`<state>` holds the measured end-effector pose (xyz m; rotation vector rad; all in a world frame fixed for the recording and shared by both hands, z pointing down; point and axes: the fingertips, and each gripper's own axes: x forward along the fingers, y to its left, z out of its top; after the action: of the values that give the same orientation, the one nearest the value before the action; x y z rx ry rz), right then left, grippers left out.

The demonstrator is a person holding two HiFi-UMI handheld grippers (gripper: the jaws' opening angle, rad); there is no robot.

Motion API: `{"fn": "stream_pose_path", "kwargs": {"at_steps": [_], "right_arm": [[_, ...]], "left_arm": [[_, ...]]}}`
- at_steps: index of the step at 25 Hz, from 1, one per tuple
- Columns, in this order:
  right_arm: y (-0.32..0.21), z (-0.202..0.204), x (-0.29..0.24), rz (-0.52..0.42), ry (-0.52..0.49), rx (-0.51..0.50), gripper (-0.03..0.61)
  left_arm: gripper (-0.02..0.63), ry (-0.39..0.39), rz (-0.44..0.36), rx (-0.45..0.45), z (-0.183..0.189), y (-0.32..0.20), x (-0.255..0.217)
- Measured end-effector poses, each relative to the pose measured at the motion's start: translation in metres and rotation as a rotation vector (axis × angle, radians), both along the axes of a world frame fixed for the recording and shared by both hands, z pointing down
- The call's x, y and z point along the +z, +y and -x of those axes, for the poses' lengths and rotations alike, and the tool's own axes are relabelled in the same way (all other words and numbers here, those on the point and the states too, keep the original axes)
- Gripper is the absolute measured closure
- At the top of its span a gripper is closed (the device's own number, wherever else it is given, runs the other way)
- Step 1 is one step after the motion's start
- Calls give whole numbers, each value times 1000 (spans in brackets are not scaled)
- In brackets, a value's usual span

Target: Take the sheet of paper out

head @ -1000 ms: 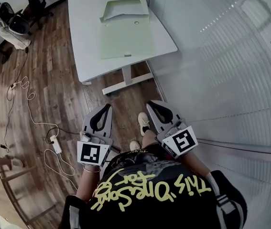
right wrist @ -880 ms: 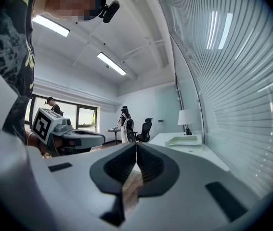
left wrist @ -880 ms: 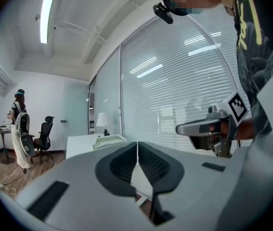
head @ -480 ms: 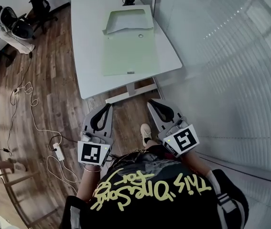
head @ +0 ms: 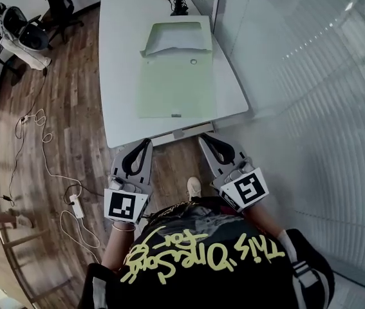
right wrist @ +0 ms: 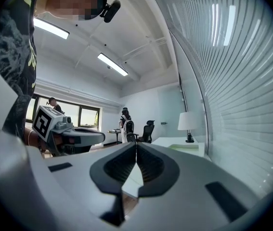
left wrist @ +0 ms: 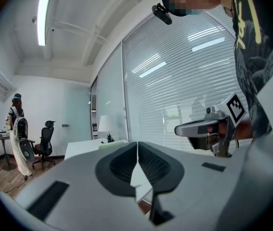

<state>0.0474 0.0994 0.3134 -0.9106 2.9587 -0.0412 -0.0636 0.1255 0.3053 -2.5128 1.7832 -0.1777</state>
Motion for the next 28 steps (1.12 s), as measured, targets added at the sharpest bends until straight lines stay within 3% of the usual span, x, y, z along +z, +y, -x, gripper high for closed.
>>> {"fn": "stream_pose_path", "kwargs": {"at_steps": [14,28], "right_arm": [[-47,-9,18,41,53,-67,569],[-56,-2,25,60,73,-86,569]], "left_arm": [[601,14,2,-68,-8,-43,5],[601,16,33,-31,-10,-55,13]]}}
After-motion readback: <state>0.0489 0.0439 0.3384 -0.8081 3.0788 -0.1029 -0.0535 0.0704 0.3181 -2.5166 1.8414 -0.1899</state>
